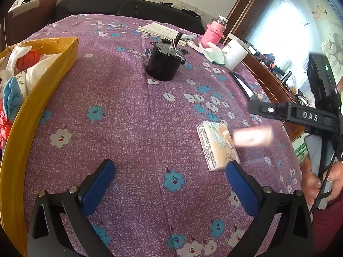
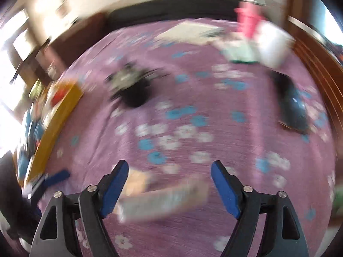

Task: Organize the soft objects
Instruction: 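Grasp pink rose tissue pack with right gripper while left approaches white pack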

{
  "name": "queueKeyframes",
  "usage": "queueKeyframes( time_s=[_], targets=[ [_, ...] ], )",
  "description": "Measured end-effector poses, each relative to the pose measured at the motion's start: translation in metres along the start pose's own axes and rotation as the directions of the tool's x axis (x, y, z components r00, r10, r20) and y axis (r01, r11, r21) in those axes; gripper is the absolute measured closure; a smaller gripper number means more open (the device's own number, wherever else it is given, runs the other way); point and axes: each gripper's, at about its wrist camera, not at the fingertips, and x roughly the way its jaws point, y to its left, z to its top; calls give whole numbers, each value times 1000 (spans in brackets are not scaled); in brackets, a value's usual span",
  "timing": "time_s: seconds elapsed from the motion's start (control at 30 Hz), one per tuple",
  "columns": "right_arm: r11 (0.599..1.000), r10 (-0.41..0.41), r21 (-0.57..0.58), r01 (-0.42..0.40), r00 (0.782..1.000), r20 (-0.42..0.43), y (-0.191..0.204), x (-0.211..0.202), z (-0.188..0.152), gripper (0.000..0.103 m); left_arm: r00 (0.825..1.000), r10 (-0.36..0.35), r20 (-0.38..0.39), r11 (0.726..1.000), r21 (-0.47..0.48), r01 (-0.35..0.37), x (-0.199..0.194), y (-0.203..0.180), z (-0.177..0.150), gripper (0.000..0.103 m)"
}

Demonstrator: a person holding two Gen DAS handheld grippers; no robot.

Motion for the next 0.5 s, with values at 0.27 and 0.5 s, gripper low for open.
queueKeyframes(
  time_s=[0.27, 0.5],
  targets=[
    [992, 88, 101, -80, 993, -76, -3, 10, -32, 19, 1000, 4, -2, 1000, 3, -4, 1, -1, 0, 0],
    [998, -28, -54, 24, 996, -79, 34, 26, -42, 19, 1000, -16, 6, 1000, -12, 16, -1, 1, 0, 0]
  ],
)
